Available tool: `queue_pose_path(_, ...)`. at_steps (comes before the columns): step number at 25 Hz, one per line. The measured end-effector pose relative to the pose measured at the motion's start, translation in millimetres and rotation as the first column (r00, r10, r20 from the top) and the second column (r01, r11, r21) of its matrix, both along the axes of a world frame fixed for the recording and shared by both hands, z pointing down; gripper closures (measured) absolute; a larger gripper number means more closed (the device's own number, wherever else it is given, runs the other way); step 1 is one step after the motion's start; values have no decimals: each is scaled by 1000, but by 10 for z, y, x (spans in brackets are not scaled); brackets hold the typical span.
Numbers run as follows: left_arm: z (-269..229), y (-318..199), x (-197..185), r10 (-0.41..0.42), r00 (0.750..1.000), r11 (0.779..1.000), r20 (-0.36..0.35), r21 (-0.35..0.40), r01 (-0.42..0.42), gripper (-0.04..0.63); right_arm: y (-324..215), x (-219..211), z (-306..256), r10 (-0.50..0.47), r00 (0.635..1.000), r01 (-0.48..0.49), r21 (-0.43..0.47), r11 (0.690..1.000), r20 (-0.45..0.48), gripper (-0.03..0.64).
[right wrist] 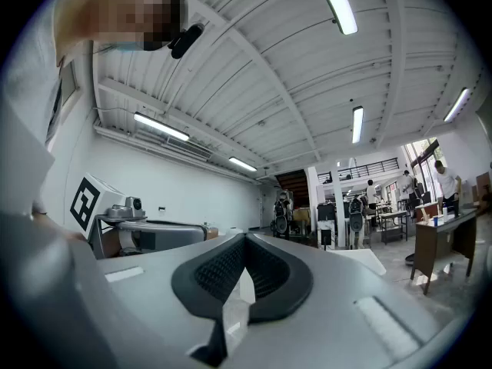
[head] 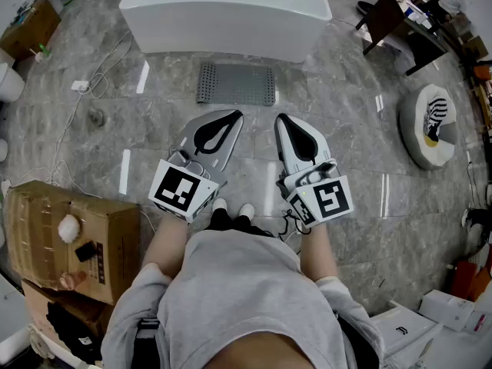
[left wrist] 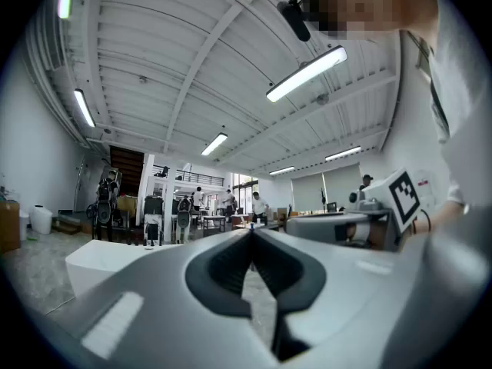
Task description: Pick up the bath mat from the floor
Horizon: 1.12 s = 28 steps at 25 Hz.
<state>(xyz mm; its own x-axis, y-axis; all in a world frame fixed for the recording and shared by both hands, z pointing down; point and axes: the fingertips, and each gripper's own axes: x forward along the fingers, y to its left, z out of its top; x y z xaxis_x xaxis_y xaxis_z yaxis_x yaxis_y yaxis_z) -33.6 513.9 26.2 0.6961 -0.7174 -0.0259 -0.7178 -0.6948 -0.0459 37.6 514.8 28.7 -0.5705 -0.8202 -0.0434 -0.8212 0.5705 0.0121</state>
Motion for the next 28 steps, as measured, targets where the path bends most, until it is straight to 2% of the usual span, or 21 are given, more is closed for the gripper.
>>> queue_pose_path(12,15,-127,-69,-3,1000,1000,-7,-3,3,595,-100,-25,27,11,1000,-11,-12,1000,6,617)
queue_pose_path(28,123,-460,-335,36,999,999,-9,3,-36,595,-353,-249,114,66,998,-66,1,998,22,617)
